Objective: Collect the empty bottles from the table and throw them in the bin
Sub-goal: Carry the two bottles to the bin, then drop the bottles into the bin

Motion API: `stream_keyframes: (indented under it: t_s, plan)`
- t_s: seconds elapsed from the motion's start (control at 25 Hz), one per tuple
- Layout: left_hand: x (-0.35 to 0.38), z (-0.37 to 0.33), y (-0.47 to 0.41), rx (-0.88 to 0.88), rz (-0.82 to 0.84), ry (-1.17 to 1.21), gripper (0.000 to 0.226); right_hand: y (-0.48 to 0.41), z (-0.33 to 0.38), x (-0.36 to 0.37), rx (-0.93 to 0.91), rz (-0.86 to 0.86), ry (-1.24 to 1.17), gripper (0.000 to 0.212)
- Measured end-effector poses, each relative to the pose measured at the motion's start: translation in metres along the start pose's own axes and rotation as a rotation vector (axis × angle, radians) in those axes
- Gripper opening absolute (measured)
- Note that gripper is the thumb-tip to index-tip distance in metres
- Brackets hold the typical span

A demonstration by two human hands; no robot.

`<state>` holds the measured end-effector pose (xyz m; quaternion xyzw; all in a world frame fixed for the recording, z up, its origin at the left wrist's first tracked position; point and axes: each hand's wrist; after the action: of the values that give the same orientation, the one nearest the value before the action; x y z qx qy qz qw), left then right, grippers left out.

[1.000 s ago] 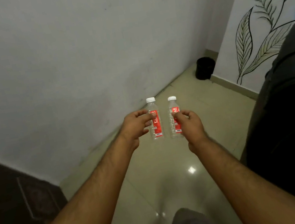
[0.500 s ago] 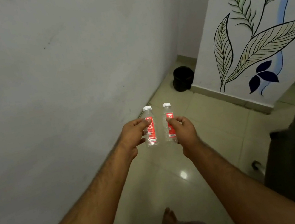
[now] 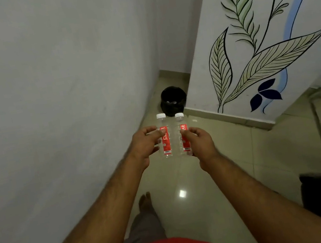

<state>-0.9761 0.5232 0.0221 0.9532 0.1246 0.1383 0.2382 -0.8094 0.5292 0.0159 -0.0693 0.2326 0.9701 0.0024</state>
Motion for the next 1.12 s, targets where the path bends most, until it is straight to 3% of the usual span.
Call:
stream_keyframes:
  t_s: [0.28,0.52,0.8,1.0,1.12]
  plan:
    - [0.026,-0.123,-0.206,-0.091,0.143,-0.113,0.036,-0.174,0.104,0.044,0.103,-0.117,-0.021,0.03]
    - [0.075,-0.157,-0.384,-0.184,0.136,-0.149,0.034,-0.353,0.14,0.041,0.171,-0.14,0.001,0.031]
    - [0.122,-0.122,-0.61,-0.272,0.013,-0.247,0.009,-0.581,0.12,0.036,0.292,-0.12,0.097,0.034]
    - [0.139,-0.069,-0.743,-0.268,-0.03,-0.462,0.023,-0.717,0.068,0.057,0.413,-0.132,0.143,0.019]
    - [0.14,-0.011,-0.829,-0.22,0.038,-0.646,0.02,-0.794,0.01,0.07,0.382,-0.142,0.332,0.031]
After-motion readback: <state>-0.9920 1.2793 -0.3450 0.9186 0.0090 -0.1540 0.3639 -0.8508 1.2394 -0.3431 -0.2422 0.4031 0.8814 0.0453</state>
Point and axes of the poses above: each hand's wrist, its own y-axis away from the middle knuckle, its own x-axis out of the palm, z = x × y, and after that the axes turned 9 degrees about y, right-handed
